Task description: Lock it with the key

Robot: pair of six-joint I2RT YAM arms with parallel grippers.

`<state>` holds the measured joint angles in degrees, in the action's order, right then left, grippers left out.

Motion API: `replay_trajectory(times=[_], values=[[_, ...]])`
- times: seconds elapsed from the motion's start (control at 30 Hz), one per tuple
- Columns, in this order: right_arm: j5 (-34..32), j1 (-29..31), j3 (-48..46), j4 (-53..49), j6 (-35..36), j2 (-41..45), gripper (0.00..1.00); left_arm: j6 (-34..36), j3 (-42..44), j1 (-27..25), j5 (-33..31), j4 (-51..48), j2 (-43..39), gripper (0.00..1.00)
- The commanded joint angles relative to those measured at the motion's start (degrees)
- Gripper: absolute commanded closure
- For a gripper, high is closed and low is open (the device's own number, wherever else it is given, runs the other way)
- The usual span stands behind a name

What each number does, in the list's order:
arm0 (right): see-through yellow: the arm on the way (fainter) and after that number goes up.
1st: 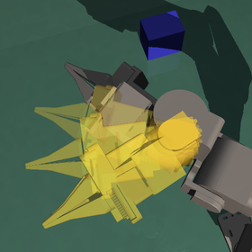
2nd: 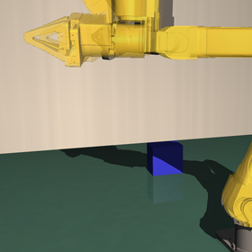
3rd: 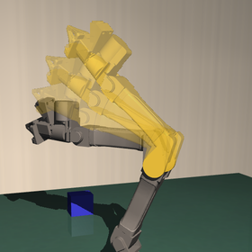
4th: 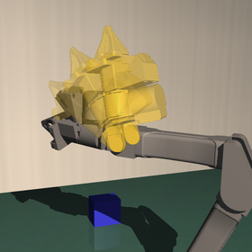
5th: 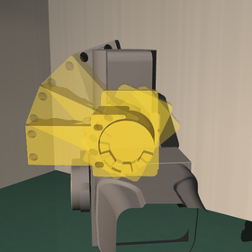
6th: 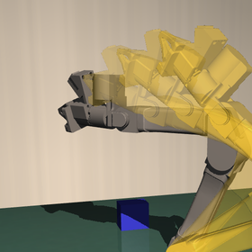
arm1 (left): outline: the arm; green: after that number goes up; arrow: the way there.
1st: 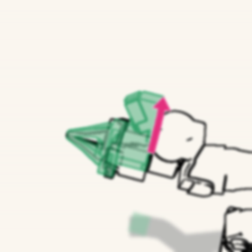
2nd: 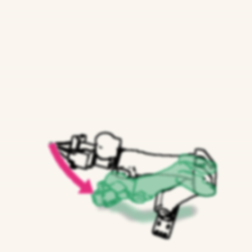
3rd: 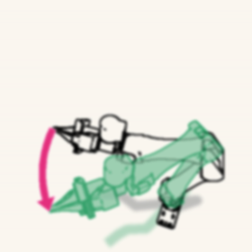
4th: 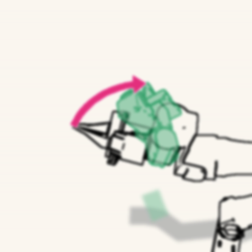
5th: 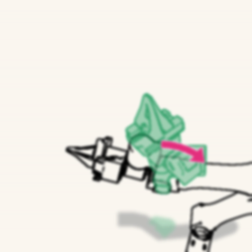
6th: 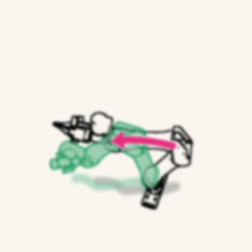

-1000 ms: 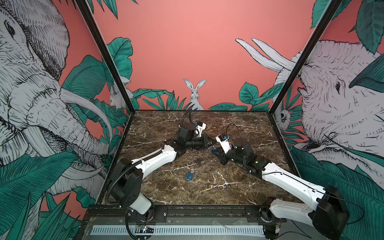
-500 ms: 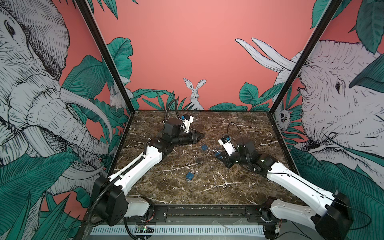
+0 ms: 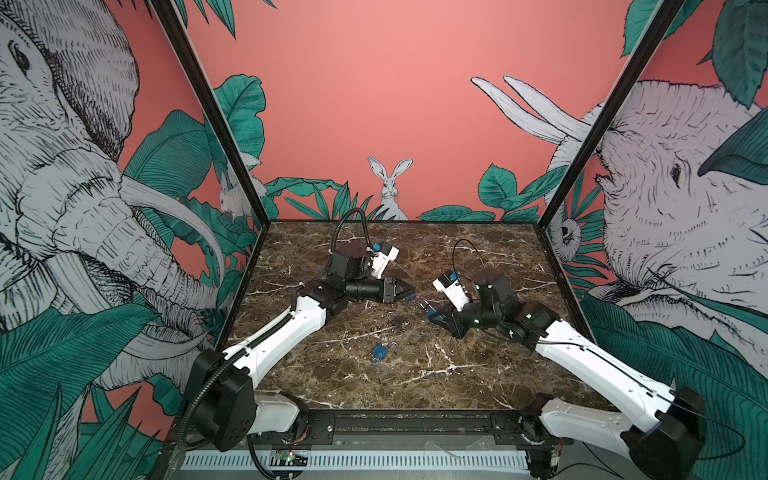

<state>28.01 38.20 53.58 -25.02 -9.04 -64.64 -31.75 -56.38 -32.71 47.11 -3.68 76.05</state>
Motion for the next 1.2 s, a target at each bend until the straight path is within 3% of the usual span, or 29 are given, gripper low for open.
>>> replay_trajectory(times=[0.0, 0.2, 0.47, 0.63, 0.93, 1.17], values=[[7.2, -0.9, 2.1, 1.2, -1.1, -1.5, 1.0, -0.5, 1.8, -0.2, 5.5, 6.0, -0.5, 0.64], [9.7, -2.6, 2.0, 3.1, -3.3, -1.6, 1.0, -5.6, 4.3, -0.2, 8.5, 16.8, 1.4, 0.57], [16.0, -4.8, 1.4, 6.6, -6.9, -1.3, 1.0, -4.7, 4.6, -0.2, 9.4, 17.7, 3.7, 0.58], [16.6, -5.0, 1.2, 7.2, -7.5, -1.7, 1.0, -6.4, 4.7, -0.2, 9.7, 21.1, 5.3, 0.58], [16.5, -6.1, 1.1, 8.1, -8.5, -1.9, 1.0, -7.7, 5.3, -0.2, 12.0, 22.5, 6.3, 0.7], [16.9, -6.3, 1.1, 8.7, -9.0, -2.2, 1.0, -7.1, 6.2, -0.2, 12.5, 22.5, 6.0, 0.71]])
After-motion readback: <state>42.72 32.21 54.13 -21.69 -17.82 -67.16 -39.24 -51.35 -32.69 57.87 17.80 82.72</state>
